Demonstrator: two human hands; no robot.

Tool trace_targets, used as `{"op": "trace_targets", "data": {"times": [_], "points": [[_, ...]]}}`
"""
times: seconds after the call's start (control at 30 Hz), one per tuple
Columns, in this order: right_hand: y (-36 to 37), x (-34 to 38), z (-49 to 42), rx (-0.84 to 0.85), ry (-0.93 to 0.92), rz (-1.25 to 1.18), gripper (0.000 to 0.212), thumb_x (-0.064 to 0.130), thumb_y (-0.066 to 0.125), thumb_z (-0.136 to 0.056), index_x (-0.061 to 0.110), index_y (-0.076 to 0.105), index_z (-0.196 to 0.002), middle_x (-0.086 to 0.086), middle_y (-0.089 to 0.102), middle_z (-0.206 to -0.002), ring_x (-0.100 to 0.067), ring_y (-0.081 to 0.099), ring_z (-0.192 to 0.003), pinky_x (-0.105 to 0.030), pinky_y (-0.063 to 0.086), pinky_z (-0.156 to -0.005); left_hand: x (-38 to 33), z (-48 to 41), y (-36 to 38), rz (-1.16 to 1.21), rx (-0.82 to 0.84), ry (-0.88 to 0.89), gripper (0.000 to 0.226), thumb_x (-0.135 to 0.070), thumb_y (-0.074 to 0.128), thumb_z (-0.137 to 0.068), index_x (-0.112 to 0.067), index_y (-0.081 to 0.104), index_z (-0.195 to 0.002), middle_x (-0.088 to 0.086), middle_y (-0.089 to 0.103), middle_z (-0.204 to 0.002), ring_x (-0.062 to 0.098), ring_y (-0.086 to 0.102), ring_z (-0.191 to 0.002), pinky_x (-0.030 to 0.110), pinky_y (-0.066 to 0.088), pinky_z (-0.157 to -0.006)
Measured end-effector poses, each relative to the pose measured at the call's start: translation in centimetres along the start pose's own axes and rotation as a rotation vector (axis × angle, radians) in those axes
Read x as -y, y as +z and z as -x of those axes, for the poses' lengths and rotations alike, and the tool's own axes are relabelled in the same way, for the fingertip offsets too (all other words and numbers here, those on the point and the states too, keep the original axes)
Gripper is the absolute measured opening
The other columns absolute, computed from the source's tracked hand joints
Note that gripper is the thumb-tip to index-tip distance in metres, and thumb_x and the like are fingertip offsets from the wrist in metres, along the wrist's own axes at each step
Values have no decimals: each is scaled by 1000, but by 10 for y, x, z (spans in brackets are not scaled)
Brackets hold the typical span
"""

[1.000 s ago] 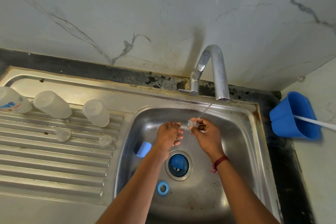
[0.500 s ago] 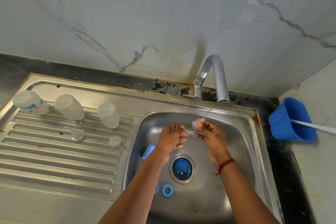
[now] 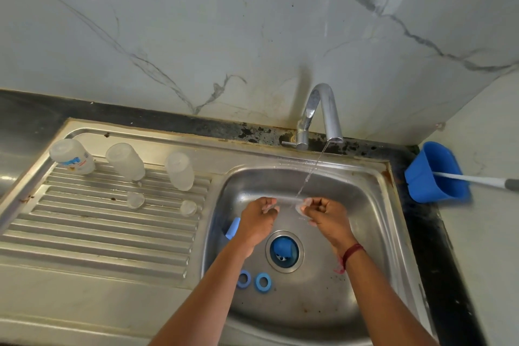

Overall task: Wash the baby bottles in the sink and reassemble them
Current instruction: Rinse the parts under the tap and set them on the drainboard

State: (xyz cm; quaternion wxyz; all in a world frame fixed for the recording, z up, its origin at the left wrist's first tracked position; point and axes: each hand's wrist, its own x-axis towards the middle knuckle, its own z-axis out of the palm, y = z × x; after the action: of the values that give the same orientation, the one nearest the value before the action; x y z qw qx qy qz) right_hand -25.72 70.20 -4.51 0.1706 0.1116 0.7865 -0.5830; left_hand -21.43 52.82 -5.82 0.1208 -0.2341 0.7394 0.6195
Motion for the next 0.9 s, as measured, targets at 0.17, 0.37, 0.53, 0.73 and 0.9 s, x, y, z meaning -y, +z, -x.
{"op": "trace_targets", "data": {"times": [0.17, 0.37, 0.53, 0.73, 0.9], "points": [[-5, 7, 22, -53, -30, 26, 13, 13, 80, -78, 14, 72, -88, 0, 73, -91, -17, 70, -83, -25, 58, -71, 10, 18, -4, -159, -35, 26, 33, -15, 56, -96, -15, 61, -130, -3, 61, -127, 14, 57, -119, 24, 45, -97], [-3, 8, 44, -70, -87, 99, 12, 20, 81, -80, 18, 72, -88, 1, 72, -87, -14, 69, -80, -27, 58, -72, 19, 41, -6, -84, -86, 16, 18, -14, 58, -94, -21, 68, -107, -4, 70, -101, 15, 65, -98, 30, 54, -85], [8, 4, 56, -44, -112, 90, 12, 24, 84, -76, 25, 75, -83, 8, 74, -81, -9, 69, -78, -27, 57, -73, 11, 66, -15, -154, -103, 83, 15, -16, 58, -95, -20, 67, -106, -8, 65, -90, 7, 64, -90, 12, 44, -73], [30, 18, 77, -2, -179, 201, 24, 17, 82, -78, 19, 73, -100, 8, 73, -87, 1, 66, -77, -9, 48, -69, -3, 90, -39, 121, -242, 83, 12, -18, 66, -82, -30, 66, -87, 6, 73, -91, 17, 69, -74, 30, 51, -62], [63, 36, 88, 25, -338, 193, 32, 15, 84, -75, 20, 70, -103, 8, 70, -80, 2, 65, -73, -12, 52, -70, -10, 100, -63, 331, -421, 174, 6, -27, 69, -78, -28, 70, -73, 3, 68, -64, 19, 61, -56, 34, 49, -58]]}}
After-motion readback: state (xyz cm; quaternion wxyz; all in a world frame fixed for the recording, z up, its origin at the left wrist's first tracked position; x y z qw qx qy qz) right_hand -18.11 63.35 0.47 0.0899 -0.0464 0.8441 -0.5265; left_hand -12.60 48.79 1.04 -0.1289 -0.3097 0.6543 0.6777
